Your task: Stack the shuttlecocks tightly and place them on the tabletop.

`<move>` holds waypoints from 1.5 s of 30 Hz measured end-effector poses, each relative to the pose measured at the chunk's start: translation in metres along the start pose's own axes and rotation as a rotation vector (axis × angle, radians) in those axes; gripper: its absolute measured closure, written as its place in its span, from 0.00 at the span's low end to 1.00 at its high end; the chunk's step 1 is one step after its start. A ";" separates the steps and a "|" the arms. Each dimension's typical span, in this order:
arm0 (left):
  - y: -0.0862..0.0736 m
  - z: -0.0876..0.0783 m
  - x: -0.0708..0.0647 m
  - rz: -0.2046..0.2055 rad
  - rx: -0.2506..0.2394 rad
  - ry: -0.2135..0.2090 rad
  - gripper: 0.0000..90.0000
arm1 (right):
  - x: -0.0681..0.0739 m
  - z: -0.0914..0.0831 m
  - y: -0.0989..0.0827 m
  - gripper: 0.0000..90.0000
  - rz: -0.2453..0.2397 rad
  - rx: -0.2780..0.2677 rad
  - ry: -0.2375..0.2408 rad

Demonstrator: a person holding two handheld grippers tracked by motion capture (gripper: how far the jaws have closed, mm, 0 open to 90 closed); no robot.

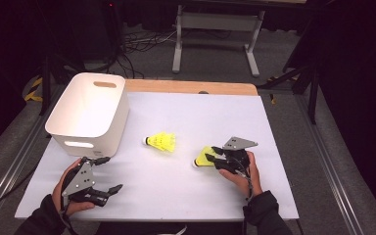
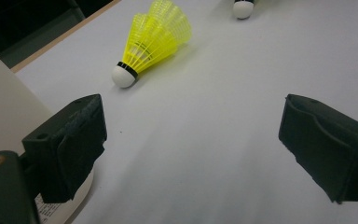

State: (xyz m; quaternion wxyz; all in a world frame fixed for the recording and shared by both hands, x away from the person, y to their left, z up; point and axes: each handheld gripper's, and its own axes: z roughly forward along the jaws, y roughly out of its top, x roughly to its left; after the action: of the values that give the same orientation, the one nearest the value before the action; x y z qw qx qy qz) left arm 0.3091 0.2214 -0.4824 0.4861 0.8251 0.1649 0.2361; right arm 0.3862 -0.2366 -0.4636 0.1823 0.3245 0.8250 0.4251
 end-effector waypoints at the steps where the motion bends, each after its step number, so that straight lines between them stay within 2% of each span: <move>1: 0.000 0.000 0.000 0.000 0.000 0.000 0.09 | -0.001 -0.001 -0.002 0.66 -0.002 0.006 0.001; 10: 0.000 0.000 0.000 -0.001 0.000 -0.001 0.09 | -0.003 -0.006 -0.015 0.58 -0.019 0.055 -0.020; 15: 0.000 0.001 0.000 0.001 0.007 -0.001 0.09 | -0.005 -0.011 -0.018 0.54 -0.010 0.049 -0.024; 17: 0.000 0.001 0.000 0.000 0.005 -0.002 0.09 | -0.005 -0.014 -0.019 0.52 -0.025 0.059 -0.038; 26: 0.000 0.001 0.000 0.001 0.004 -0.001 0.09 | -0.006 -0.030 -0.021 0.43 -0.044 0.033 -0.075; 29: 0.000 0.001 0.000 0.000 0.004 -0.002 0.09 | -0.005 -0.038 -0.022 0.40 -0.058 0.022 -0.105; 33: 0.000 0.001 0.000 0.001 0.006 -0.003 0.09 | -0.003 -0.047 -0.024 0.35 -0.060 0.009 -0.108; 39: 0.000 0.001 0.000 0.002 0.007 0.000 0.09 | 0.008 -0.056 -0.026 0.30 -0.094 -0.006 -0.057; 45: 0.001 0.001 -0.001 0.004 0.005 0.001 0.09 | 0.021 -0.058 -0.028 0.28 -0.114 0.011 -0.016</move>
State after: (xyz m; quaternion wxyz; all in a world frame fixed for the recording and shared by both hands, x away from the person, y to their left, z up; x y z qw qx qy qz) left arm 0.3088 0.2203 -0.4824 0.4833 0.8266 0.1642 0.2371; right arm 0.3270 -0.2676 -0.4536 0.2109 0.2814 0.8430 0.4071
